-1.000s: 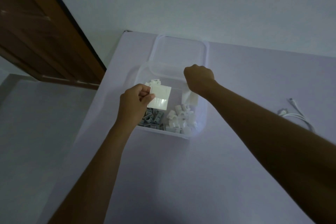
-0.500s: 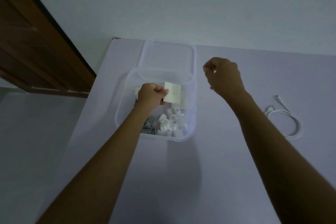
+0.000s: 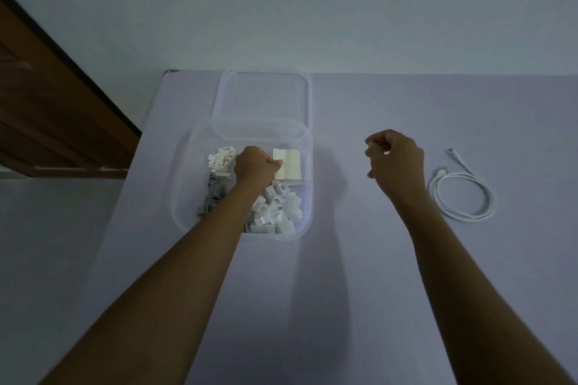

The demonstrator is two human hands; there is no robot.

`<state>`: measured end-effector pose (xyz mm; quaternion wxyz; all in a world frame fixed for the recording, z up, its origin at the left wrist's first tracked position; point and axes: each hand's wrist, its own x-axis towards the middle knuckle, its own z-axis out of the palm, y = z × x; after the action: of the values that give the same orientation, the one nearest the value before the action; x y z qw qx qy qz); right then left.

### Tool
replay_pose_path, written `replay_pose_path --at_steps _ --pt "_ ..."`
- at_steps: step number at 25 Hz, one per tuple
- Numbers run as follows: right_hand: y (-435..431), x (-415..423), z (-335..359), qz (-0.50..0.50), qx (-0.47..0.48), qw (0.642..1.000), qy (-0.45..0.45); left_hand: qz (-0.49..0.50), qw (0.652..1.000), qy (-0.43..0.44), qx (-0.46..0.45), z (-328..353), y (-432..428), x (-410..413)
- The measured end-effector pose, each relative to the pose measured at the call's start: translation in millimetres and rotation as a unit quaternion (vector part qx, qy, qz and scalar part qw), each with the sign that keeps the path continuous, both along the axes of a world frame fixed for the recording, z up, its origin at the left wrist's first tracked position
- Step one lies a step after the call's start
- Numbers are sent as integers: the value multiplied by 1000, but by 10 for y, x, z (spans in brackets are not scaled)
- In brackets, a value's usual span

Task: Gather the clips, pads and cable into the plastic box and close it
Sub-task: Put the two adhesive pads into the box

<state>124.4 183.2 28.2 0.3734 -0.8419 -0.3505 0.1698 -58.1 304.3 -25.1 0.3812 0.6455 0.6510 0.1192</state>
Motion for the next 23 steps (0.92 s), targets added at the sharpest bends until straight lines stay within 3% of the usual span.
replay_pose_path --at_steps 3,7,10,14,18,23 --pt "-52 42 -16 -6 0 1000 6 -37 997 54 34 22 -18 4" --pt "-169 111 -76 -9 -8 1000 13 -23 995 62 79 59 -63 -13" --pt "-318 234 -106 -11 -8 1000 18 21 987 22 159 259 -202 35" --pt "-596 509 -186 -27 -25 999 21 30 960 -98 261 689 -628 371" --pt "-947 838 -171 -52 -40 998 -1 -2 960 -150 236 683 -1012 906" --pt "-1346 1396 -245 -84 -74 994 -9 -69 984 -79 142 376 -1482 1626"
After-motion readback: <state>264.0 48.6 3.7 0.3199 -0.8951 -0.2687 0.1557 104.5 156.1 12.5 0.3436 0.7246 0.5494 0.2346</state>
